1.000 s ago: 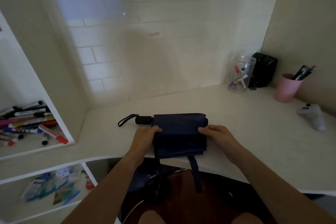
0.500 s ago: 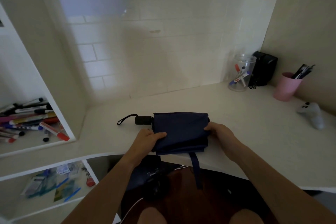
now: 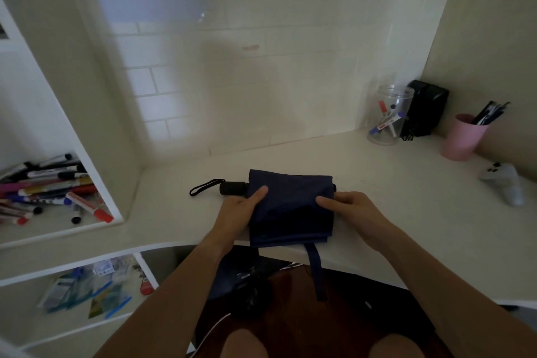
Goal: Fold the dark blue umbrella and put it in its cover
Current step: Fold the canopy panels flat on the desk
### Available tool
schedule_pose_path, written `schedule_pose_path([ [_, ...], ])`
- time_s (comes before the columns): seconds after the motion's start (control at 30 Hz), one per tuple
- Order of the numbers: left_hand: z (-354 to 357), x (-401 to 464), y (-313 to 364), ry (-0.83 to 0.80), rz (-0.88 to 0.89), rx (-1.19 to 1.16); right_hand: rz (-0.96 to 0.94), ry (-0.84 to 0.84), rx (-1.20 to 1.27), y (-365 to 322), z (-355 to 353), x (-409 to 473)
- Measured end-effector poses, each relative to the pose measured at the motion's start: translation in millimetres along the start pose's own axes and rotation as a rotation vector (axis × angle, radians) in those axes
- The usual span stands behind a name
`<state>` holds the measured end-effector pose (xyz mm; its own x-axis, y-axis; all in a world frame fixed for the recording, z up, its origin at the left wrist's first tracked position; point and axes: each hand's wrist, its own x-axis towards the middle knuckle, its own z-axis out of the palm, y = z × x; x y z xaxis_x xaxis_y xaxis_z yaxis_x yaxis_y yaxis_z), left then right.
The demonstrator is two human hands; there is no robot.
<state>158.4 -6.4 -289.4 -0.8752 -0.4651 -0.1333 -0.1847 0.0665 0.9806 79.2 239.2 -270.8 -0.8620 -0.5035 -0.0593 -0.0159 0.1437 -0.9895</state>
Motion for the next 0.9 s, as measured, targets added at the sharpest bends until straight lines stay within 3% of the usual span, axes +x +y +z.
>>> schedule_pose_path([
  [0.13, -8.4, 0.3, -13.0, -0.043, 0.058, 0.084, 0.028, -0.091, 0.009, 6.1, -14.5, -5.0],
  [0.23, -12.5, -0.2, -12.4, -0.073, 0.06, 0.095, -0.075, -0.144, -0.098, 12.6, -20.3, -9.3],
  [0.33, -15.0, 1.0, -12.7, -0.112, 0.047, 0.125, -0.227, -0.081, -0.299, 18.9, -21.9, -8.2],
  [0.47, -18.3, 2.1, -14.9, -0.148, 0.033, 0.127, -0.285, -0.019, -0.576, 28.3, -27.0, -7.8],
  [0.6, -17.7, 0.6, -12.5, -0.137, 0.043, 0.178, -0.551, 0.189, -0.8, 27.9, -20.0, -20.7],
  [0.77, -15.3, -0.4, -12.2, -0.148, 0.062, 0.209, -0.94, 0.318, -1.144, 33.3, -1.6, -21.8],
  [0.9, -21.3, 1.6, -13.7, -0.153, 0.06, 0.187, -1.115, 0.232, -1.16, 47.6, -4.1, -19.2],
])
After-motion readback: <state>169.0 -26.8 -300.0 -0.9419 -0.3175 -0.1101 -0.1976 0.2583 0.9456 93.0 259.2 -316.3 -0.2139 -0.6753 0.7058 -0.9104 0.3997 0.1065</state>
